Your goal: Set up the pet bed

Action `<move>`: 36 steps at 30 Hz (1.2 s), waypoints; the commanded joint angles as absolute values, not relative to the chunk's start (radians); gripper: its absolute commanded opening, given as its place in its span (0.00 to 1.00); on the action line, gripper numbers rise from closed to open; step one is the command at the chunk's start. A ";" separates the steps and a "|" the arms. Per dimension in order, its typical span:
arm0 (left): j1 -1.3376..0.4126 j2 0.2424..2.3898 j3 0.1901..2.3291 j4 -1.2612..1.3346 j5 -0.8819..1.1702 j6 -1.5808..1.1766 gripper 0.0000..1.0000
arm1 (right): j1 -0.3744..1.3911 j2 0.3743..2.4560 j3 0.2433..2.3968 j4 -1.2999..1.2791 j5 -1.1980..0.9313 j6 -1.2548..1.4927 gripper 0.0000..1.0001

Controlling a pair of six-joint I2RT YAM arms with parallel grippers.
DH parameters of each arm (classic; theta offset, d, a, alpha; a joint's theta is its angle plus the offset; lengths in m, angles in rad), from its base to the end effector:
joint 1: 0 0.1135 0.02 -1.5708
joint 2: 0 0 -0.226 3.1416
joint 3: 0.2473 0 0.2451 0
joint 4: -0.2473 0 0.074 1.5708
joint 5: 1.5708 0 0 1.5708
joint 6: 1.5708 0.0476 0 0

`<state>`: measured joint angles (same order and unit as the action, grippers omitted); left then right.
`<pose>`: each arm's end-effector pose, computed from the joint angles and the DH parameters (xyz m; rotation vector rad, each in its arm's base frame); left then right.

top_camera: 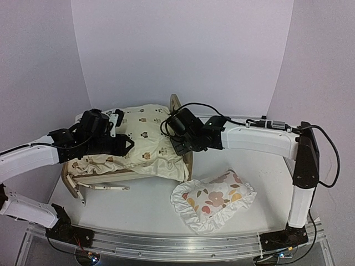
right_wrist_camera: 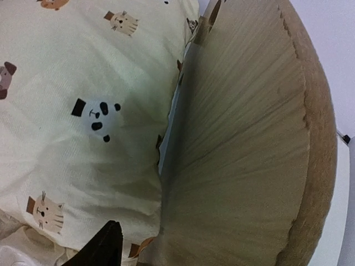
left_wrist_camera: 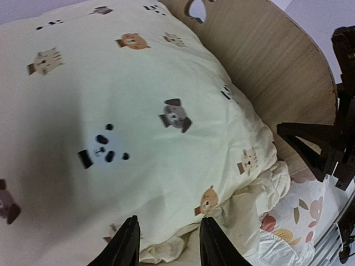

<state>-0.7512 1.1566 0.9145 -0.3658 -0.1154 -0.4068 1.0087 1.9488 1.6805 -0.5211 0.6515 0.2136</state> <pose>0.2038 -0.1828 0.2524 0.3148 2.2017 -0.5281 0.2521 0.3461 0.2390 -0.5569 2.0993 -0.0867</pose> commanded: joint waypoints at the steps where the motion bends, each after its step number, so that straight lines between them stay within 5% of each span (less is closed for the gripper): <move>1: -0.830 1.225 0.991 -0.226 -0.079 -0.308 0.38 | 1.014 1.887 1.653 -0.540 0.628 0.181 0.69; 20: -1.033 1.646 1.154 0.022 -0.182 0.108 0.43 | 1.012 1.201 1.023 -0.474 0.607 0.334 0.77; 36: -1.049 1.853 1.266 -0.073 -0.491 0.169 0.47 | 1.013 1.098 0.903 -0.487 0.537 0.379 0.76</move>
<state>-1.0500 1.8035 1.2230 -0.0443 -0.3489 0.1582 1.0142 1.1095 0.9117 -0.4945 0.5707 0.3527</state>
